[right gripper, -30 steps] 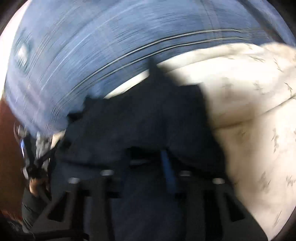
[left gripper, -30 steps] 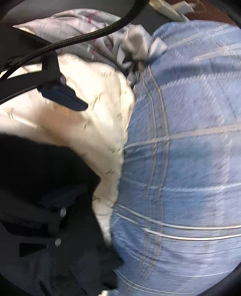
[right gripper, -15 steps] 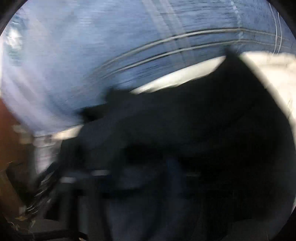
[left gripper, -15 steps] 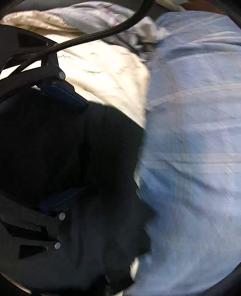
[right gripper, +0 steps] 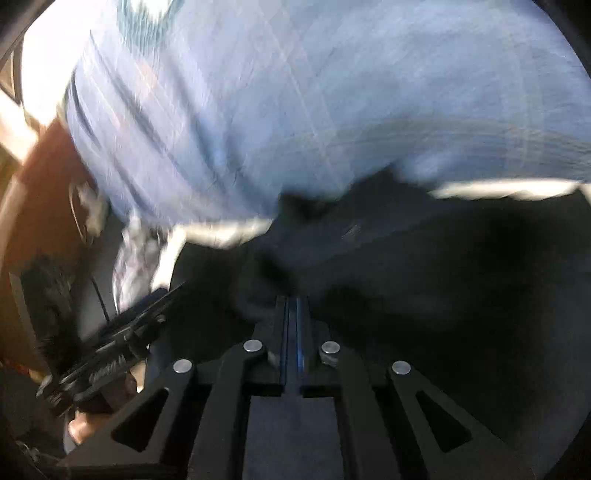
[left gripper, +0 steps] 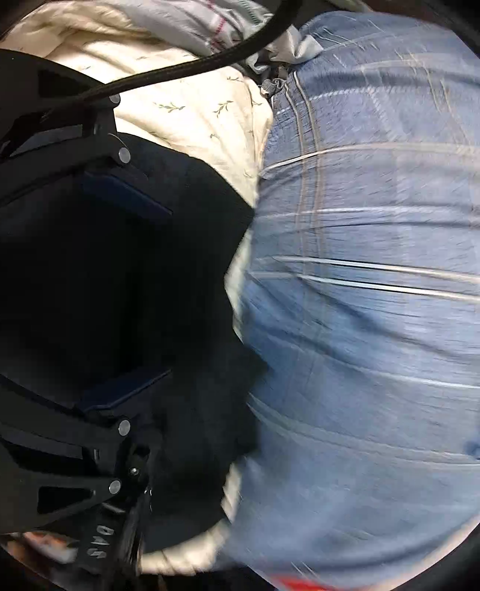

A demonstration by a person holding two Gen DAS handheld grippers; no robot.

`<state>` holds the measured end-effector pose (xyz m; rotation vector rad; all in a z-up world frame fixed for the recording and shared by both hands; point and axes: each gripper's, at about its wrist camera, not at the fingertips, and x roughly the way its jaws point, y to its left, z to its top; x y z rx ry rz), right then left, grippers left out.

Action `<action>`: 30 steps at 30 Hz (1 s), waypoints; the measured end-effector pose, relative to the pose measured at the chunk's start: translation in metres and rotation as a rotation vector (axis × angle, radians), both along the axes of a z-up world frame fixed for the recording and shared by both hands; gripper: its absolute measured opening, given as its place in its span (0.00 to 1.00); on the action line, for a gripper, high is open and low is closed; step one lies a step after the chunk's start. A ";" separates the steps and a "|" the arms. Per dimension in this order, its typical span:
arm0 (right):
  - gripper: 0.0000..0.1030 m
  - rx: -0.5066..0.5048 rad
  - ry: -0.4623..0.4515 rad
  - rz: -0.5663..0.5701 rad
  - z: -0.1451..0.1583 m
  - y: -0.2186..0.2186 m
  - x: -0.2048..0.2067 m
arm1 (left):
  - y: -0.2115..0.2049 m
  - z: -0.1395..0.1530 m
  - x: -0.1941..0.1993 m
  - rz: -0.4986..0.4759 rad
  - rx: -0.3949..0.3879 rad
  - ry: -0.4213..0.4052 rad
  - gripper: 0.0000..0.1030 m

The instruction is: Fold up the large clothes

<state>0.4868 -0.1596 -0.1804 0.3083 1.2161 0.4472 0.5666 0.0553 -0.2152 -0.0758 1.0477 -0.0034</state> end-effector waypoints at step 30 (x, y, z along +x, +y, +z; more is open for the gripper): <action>0.86 0.023 -0.172 -0.535 0.077 -0.224 -0.208 | 0.071 0.074 -0.191 0.234 -0.085 -0.054 0.94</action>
